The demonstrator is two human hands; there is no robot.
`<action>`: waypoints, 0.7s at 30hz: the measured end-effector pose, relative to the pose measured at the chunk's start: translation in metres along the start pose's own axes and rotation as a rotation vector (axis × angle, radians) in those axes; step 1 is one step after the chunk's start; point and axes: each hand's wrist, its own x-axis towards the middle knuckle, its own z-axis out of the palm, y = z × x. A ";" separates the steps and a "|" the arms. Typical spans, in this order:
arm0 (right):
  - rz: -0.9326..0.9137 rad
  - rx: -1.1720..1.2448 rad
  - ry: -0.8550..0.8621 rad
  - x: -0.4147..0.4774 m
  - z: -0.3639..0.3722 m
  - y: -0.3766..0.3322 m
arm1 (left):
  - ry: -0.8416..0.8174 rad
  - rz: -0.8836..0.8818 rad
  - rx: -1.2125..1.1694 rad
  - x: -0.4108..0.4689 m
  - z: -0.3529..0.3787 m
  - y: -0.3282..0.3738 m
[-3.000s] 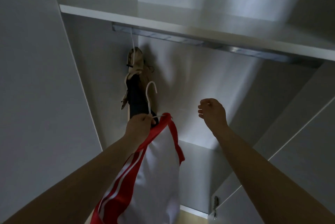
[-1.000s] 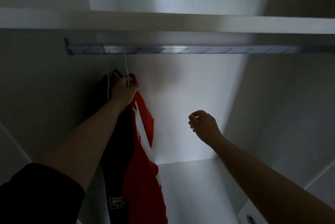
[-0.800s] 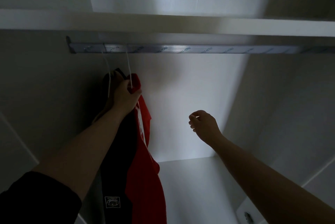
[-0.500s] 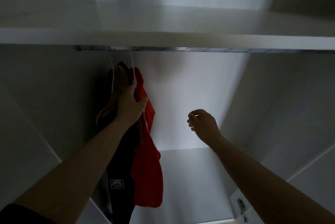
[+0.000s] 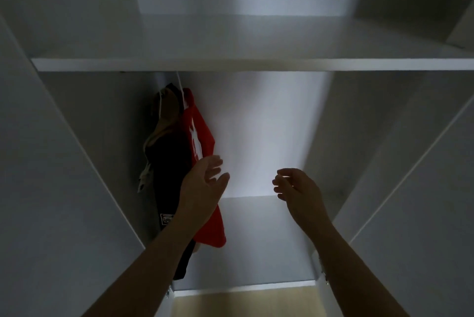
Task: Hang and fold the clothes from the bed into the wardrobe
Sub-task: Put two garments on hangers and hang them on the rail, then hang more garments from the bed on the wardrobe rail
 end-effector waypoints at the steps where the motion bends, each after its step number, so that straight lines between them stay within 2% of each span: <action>1: 0.000 -0.002 0.006 -0.010 -0.009 -0.002 | -0.001 0.001 -0.012 -0.010 0.003 0.007; 4: -0.033 -0.031 0.038 -0.043 -0.037 -0.007 | -0.019 0.025 -0.067 -0.039 0.017 0.026; 10: -0.090 -0.171 0.129 -0.114 -0.089 -0.018 | -0.169 0.110 -0.163 -0.084 0.049 0.060; 15: -0.052 -0.226 0.361 -0.187 -0.126 -0.021 | -0.419 0.166 -0.215 -0.121 0.078 0.082; 21: 0.092 -0.239 0.682 -0.297 -0.150 -0.009 | -0.758 0.244 -0.256 -0.194 0.105 0.105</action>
